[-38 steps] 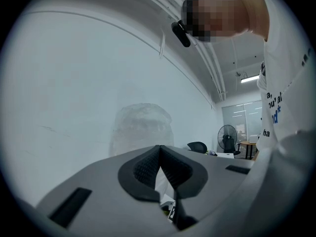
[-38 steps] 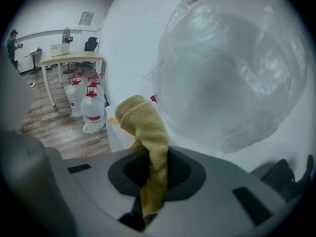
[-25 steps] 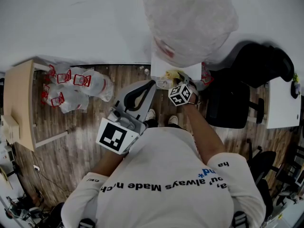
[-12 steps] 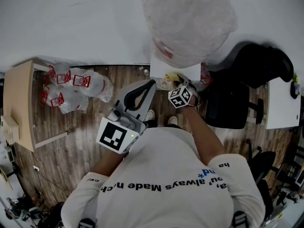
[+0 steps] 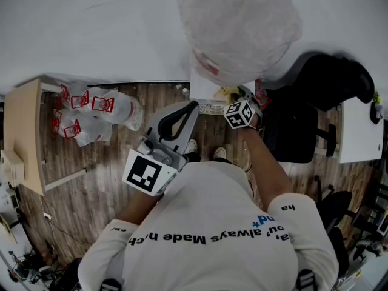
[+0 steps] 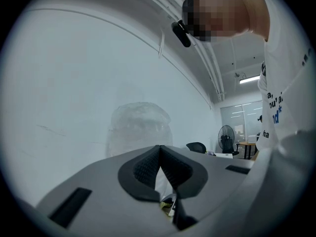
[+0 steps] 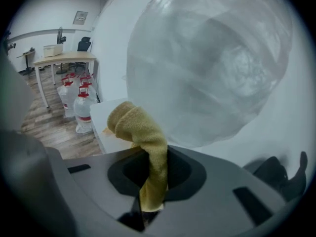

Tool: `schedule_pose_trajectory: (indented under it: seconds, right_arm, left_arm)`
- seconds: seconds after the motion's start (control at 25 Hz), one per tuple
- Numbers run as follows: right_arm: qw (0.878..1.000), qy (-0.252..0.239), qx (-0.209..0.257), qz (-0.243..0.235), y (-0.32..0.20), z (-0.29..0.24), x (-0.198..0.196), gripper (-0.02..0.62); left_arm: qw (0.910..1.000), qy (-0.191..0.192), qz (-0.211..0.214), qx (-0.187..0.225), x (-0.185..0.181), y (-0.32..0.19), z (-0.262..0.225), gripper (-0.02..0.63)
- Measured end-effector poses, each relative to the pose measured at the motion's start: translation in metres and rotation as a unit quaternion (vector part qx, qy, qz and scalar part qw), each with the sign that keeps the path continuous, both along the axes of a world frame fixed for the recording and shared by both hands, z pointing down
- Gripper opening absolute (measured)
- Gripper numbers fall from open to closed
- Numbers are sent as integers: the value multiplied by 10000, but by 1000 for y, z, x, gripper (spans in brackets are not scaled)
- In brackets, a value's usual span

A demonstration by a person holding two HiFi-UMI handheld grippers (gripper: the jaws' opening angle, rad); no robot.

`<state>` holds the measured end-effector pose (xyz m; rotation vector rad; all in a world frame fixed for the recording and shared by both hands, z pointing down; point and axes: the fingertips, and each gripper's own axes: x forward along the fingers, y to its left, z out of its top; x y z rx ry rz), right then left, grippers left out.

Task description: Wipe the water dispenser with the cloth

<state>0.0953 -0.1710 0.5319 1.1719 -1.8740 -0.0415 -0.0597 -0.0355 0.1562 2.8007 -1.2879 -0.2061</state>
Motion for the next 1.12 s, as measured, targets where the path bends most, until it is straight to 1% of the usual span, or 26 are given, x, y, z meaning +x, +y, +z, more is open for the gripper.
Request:
schedule_pose_trajectory:
  seconds: [0.16, 0.4, 0.56, 1.12]
  right_arm:
    - [9997, 197, -105, 42, -9, 8, 15, 64]
    - [9993, 218, -314, -61, -11, 23, 19, 61]
    - [9994, 177, -273, -136, -10, 24, 17, 52]
    - [9992, 332, -143, -189, 2, 26, 14, 44]
  left_arm:
    - [10000, -11, -26, -15, -2, -3, 1, 18]
    - [10000, -21, -31, -28, -2, -6, 2, 18]
    - [10000, -7, -1, -8, 1, -7, 0, 18]
    - [10000, 0, 43, -40, 4, -2, 0, 18]
